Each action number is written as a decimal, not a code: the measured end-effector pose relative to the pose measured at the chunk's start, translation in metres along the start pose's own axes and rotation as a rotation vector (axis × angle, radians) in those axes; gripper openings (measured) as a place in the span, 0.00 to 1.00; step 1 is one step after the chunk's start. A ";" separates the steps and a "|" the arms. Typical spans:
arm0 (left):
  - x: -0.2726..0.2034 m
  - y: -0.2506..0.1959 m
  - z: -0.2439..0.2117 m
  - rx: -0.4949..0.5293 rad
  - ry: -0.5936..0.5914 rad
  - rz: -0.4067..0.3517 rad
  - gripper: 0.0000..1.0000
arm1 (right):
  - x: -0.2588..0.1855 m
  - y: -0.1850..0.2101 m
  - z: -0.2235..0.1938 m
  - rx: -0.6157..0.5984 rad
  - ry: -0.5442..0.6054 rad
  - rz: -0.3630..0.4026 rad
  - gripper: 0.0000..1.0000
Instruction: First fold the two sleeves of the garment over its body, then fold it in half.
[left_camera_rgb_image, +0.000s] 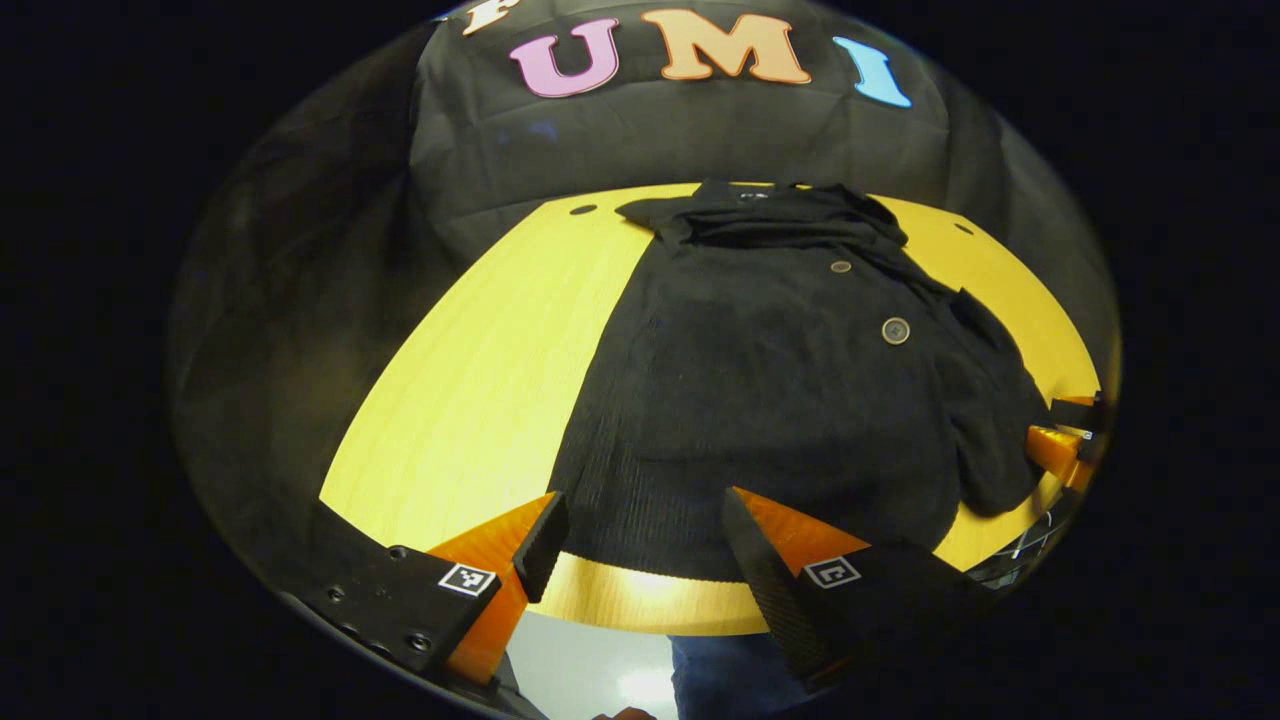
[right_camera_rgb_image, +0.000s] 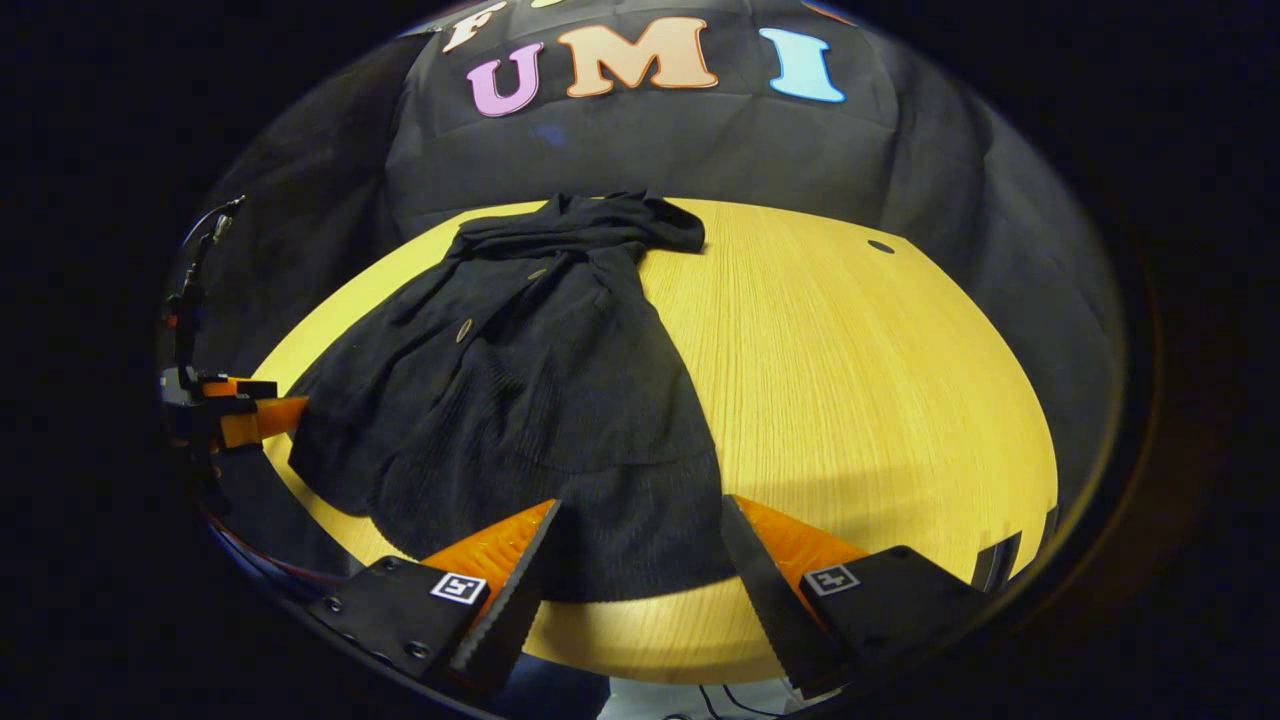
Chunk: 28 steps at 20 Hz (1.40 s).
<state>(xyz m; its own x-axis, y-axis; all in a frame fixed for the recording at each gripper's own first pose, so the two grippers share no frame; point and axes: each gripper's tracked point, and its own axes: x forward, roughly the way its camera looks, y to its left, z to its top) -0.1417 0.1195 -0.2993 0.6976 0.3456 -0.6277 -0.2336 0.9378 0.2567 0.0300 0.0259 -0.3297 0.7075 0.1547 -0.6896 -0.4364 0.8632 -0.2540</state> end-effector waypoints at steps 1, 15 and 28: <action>0.001 0.003 -0.003 -0.007 0.008 0.001 0.96 | 0.000 0.000 0.000 0.002 -0.002 0.000 0.96; 0.011 -0.009 -0.001 -0.064 0.004 -0.095 0.88 | 0.001 0.003 0.000 0.018 0.016 0.001 0.98; 0.022 -0.033 0.011 0.041 0.005 -0.139 0.04 | 0.002 0.034 0.003 -0.018 0.092 0.054 0.11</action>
<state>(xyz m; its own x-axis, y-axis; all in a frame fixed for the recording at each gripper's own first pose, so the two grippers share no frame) -0.1112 0.0956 -0.3134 0.7180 0.2122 -0.6629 -0.1066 0.9747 0.1965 0.0182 0.0573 -0.3373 0.6287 0.1552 -0.7620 -0.4828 0.8461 -0.2260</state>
